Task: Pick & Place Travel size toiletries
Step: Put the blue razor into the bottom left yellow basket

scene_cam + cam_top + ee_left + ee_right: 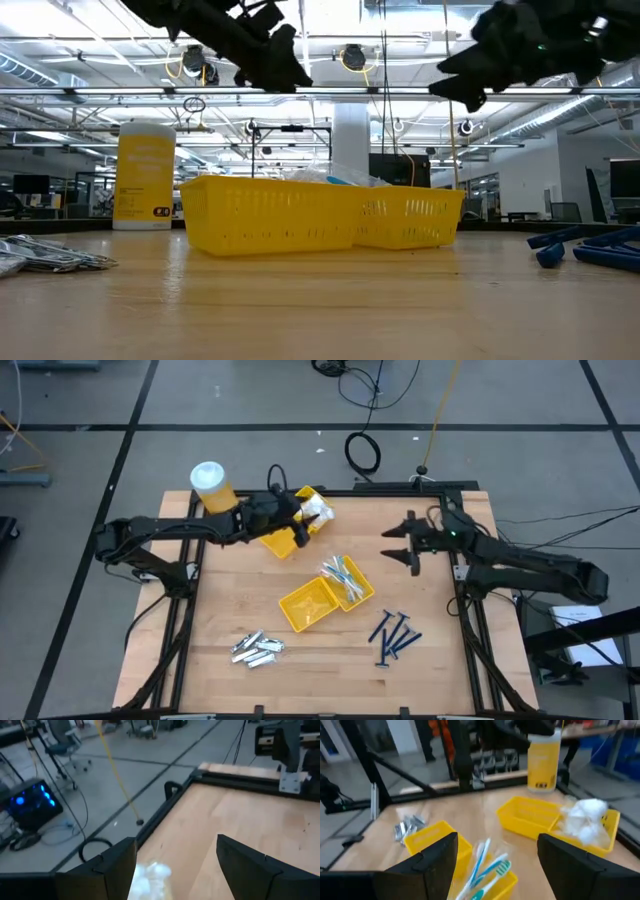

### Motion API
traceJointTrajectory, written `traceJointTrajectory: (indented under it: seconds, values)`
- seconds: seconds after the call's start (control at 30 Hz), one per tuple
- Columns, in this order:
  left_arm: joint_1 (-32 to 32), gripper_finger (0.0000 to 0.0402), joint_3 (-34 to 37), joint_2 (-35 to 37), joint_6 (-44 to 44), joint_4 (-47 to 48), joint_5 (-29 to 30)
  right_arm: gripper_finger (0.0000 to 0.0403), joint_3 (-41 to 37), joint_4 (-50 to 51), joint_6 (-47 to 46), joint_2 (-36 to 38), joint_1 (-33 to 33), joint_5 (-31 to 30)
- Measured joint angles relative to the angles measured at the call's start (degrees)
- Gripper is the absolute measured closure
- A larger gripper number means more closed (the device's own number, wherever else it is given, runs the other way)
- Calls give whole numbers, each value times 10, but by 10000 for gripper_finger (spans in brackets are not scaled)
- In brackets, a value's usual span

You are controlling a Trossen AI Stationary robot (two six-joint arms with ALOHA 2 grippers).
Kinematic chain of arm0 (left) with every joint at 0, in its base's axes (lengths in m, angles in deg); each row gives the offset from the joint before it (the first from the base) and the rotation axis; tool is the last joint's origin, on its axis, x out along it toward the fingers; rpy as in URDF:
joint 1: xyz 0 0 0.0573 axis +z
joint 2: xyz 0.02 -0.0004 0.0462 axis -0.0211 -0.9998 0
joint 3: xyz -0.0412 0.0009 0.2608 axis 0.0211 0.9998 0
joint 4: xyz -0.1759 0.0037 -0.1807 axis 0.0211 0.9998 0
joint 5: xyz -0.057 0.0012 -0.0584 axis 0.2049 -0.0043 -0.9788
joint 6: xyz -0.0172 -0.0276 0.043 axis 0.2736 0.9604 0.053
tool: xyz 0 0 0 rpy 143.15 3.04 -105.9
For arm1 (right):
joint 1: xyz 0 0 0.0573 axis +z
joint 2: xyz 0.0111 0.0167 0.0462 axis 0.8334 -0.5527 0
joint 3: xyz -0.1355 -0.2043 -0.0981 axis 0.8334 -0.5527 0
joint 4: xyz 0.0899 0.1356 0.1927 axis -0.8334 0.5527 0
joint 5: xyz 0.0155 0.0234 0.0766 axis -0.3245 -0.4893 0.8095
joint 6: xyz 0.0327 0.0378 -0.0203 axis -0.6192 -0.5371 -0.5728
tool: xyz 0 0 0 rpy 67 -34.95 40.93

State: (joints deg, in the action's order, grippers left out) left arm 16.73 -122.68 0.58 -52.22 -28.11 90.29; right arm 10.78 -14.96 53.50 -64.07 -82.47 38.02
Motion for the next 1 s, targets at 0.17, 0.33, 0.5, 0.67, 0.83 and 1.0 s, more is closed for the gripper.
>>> traceJointTrajectory:
  seconds: [0.17, 0.33, 0.5, 0.67, 0.83, 1.0]
  values:
    - [-9, 133, 36, 11, 7, -41, 14, 143, -70, -89, -14, 60, 1, 4]
    - [-10, 133, 89, 63, 38, -50, 33, 144, -101, -120, -45, 87, 0, 16]
    - [-22, 133, 201, 122, 62, -162, 67, 142, -106, -114, -44, 88, 17, 34]
    - [-31, 133, 314, 157, 114, -288, 118, 141, -106, -105, -36, 85, 72, 34]
    - [-34, 133, 375, 182, 160, -338, 122, 147, -106, -74, -39, 73, 158, 27]
    - [-33, 133, 384, 187, 200, -337, 122, 154, -106, -19, -51, 35, 274, -86]
